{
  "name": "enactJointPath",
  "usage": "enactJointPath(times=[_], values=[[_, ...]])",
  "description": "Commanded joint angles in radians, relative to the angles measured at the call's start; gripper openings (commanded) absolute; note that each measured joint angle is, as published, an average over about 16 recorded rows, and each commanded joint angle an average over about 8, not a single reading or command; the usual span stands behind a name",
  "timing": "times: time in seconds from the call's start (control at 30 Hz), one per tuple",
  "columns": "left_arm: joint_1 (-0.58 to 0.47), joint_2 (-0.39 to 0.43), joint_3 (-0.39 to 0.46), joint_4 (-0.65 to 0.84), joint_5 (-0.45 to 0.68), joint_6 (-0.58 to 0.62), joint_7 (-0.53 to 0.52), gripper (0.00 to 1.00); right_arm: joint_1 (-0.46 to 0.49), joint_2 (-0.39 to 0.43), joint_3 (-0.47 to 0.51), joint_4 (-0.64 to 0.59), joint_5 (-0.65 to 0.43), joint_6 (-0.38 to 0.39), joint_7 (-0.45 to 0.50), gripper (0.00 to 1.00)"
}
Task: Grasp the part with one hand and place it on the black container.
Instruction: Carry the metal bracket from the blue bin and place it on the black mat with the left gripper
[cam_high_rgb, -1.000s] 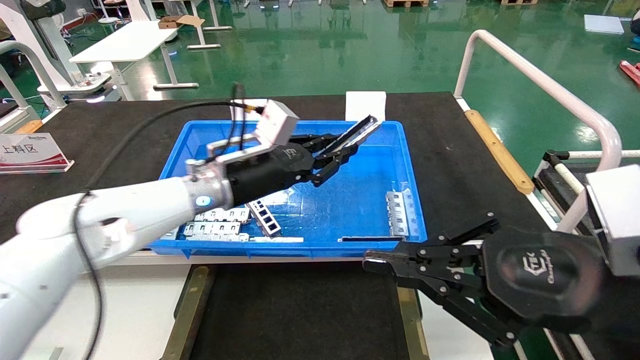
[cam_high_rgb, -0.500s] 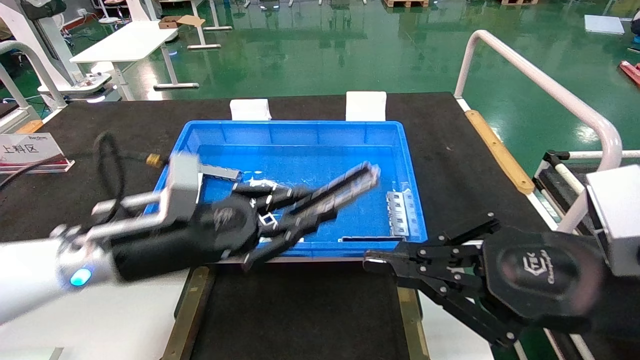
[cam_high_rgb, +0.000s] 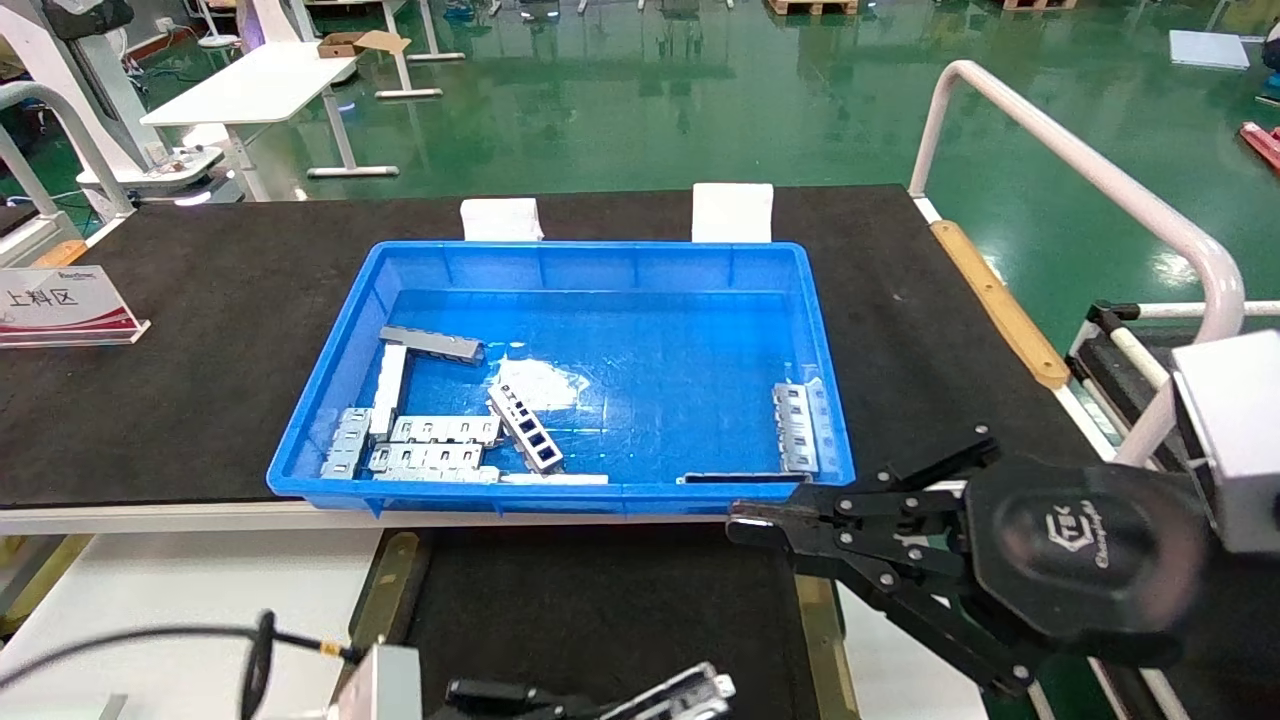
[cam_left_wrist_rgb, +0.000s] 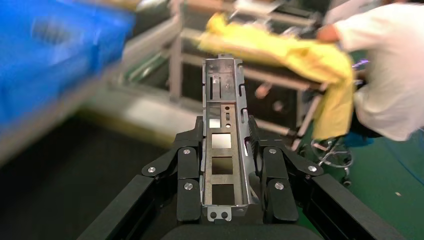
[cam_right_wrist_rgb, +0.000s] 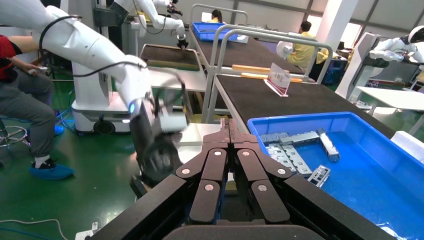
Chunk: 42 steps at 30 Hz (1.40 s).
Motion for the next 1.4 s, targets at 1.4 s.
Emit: enactJointPath(times=[1.4], values=[[0.169, 0.604, -0.133, 0.248, -0.153, -0.955, -0.081, 0.00, 0.000, 0.000, 0.000, 0.000, 0.000, 0.000, 0.000, 0.00]])
